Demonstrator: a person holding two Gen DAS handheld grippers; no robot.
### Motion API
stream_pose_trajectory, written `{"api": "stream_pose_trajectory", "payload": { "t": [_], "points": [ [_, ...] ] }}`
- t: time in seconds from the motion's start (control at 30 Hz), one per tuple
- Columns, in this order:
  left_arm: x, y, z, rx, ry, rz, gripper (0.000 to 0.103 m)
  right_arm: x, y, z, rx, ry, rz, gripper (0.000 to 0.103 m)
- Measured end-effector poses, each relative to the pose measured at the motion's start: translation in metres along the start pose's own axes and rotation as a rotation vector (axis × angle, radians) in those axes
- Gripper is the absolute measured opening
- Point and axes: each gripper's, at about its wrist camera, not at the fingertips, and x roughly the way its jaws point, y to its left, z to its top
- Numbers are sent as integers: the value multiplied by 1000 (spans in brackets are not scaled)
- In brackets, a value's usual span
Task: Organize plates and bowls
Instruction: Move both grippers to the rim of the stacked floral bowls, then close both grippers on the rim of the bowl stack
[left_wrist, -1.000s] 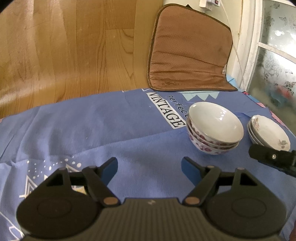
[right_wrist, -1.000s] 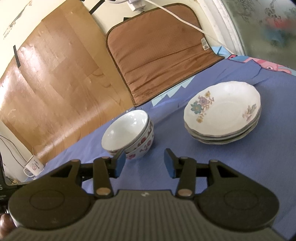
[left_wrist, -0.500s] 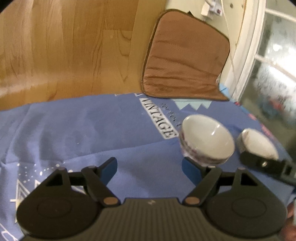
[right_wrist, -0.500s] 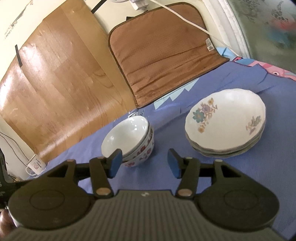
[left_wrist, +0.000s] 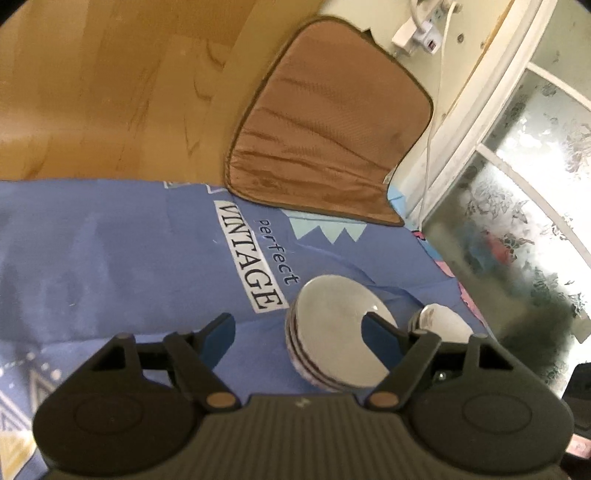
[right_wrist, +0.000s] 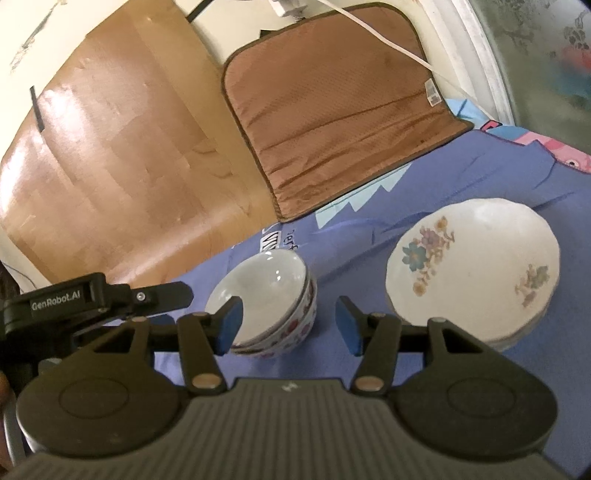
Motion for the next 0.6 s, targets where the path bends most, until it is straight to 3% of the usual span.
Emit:
{"api": "stream_pose_trajectory", "payload": {
  "t": [0.2,0.6],
  "points": [
    [23,0,2,-20,47,4,68,14,-3,7,26,13,-7,58],
    [41,9,-3,-26,69,61,70,32,2,11,-41,30,-24,55]
  ]
}}
